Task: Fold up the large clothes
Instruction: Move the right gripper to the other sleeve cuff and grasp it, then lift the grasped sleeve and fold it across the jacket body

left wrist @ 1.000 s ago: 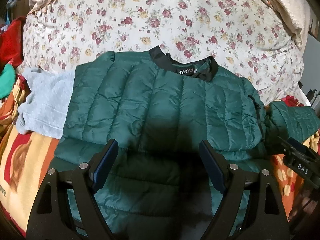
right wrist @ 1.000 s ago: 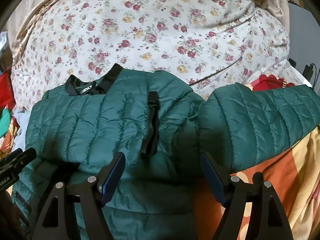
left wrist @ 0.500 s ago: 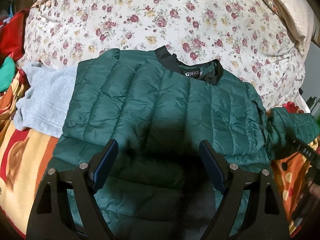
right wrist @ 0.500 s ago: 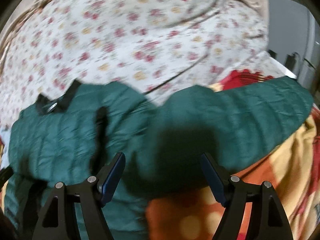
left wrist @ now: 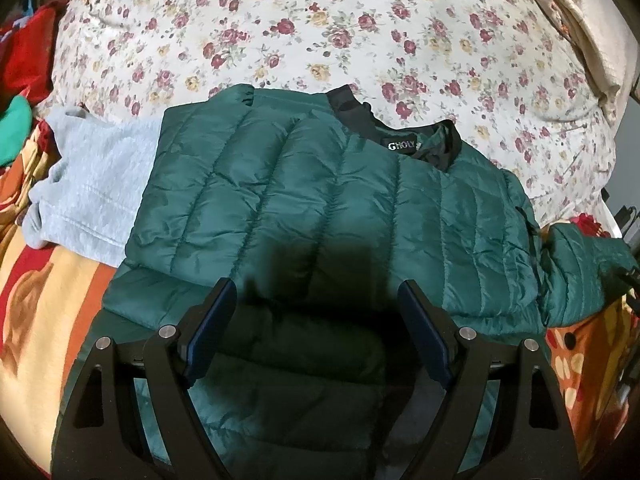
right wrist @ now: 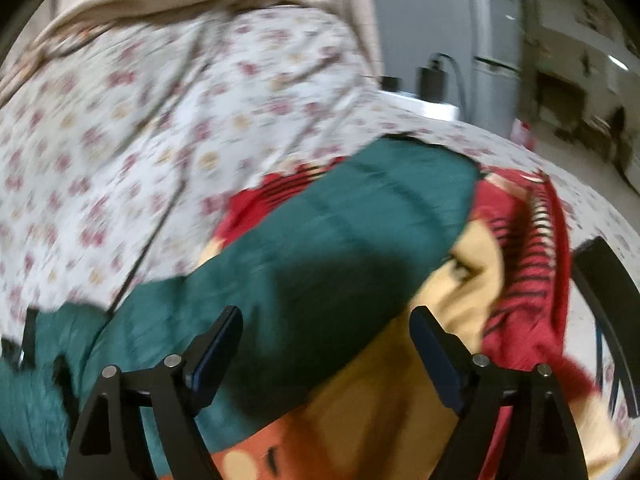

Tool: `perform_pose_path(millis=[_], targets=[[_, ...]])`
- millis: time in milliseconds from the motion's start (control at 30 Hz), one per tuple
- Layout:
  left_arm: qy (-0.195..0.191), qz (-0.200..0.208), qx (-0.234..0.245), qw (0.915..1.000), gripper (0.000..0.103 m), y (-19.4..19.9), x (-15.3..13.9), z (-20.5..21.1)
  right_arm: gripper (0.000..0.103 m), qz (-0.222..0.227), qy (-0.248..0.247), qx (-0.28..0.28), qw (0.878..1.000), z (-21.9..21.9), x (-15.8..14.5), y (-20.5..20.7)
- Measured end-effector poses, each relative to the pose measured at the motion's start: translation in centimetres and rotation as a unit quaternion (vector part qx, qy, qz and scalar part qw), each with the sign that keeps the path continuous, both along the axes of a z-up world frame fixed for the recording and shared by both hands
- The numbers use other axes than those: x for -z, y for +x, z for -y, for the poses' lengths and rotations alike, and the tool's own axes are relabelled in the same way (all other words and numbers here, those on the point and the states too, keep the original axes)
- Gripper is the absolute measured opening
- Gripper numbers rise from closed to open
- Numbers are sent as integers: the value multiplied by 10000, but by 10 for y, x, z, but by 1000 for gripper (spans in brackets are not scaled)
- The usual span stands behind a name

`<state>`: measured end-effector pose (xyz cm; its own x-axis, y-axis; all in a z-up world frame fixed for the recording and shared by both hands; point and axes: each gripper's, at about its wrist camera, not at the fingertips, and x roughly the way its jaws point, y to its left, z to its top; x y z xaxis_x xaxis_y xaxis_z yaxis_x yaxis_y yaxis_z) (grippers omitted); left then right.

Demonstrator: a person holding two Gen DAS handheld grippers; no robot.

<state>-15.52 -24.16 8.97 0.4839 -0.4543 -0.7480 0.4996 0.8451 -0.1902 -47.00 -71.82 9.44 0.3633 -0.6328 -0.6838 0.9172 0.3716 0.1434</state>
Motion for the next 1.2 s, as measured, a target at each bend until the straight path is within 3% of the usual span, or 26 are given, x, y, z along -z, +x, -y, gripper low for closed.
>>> perform_pose_path(millis=[167, 333, 400, 467, 500, 767, 1033, 1200], targets=[[69, -17, 11, 10000, 83, 2, 4, 2, 84, 282, 274, 478, 9981, 44, 12, -18], [173, -7, 6, 9999, 83, 5, 8, 4, 78, 504, 116, 295, 9982, 63, 11, -10], [192, -33, -7, 9998, 83, 6, 9, 3, 36, 561, 143, 186, 9982, 65, 12, -8], [193, -47, -16, 9998, 83, 7, 9, 1, 20, 887, 303, -60, 9956, 65, 11, -11], [186, -41, -20, 9998, 83, 7, 8, 1, 17, 962, 300, -129, 9948, 61, 9, -12], [46, -2, -131, 9999, 83, 10, -3, -14, 16, 1776, 208, -1282, 9755, -10, -35, -8], [94, 91, -218, 9997, 83, 10, -14, -28, 11, 1532, 81, -2569, 9542, -100, -52, 57], [93, 153, -317, 9993, 83, 13, -20, -43, 10, 1342, 139, -2972, 9453, -131, -44, 98]])
